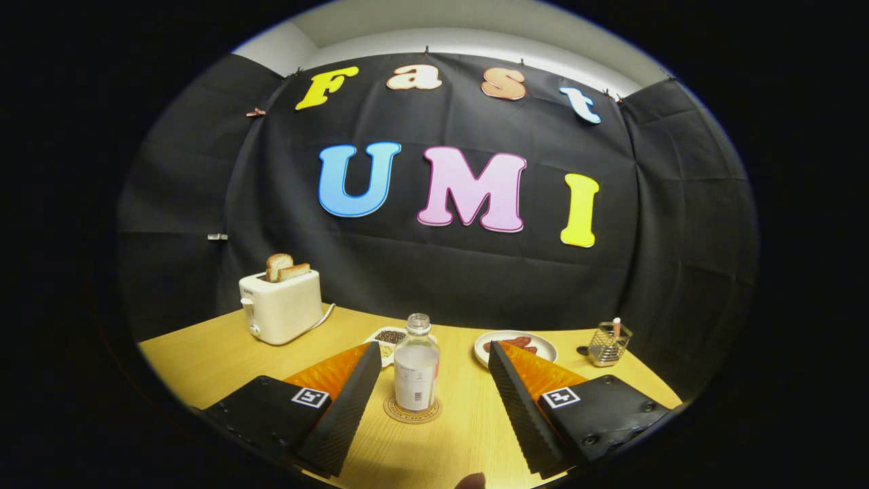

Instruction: Take the bottle from table, then pour the juice into the cup, finally place the bottle on the coaster

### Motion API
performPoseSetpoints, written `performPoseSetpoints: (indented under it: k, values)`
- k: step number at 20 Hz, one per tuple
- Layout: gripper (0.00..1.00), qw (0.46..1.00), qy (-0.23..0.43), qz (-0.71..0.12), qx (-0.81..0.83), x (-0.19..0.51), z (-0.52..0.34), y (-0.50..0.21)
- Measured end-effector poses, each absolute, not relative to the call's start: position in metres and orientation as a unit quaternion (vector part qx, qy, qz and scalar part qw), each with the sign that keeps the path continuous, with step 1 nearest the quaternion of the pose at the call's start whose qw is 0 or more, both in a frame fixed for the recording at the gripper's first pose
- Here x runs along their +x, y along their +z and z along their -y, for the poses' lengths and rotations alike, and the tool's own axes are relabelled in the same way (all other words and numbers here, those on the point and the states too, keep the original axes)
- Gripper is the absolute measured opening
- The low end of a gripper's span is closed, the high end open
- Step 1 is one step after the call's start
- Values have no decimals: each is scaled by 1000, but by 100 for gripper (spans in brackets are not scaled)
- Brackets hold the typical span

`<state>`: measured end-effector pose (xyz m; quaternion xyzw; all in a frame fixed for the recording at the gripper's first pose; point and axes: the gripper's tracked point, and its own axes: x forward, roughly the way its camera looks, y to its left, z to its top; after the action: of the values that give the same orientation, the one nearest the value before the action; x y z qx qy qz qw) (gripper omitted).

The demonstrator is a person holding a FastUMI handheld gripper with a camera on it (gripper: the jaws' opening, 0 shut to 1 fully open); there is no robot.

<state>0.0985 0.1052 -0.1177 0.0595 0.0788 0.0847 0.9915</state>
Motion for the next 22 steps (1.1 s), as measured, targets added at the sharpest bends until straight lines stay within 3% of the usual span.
performPoseSetpoints:
  k: [12,22]
  values:
    - [97,997,50,-49,43,52,-30,-31]
    - [97,998,23,-38,52,47,12,-17]
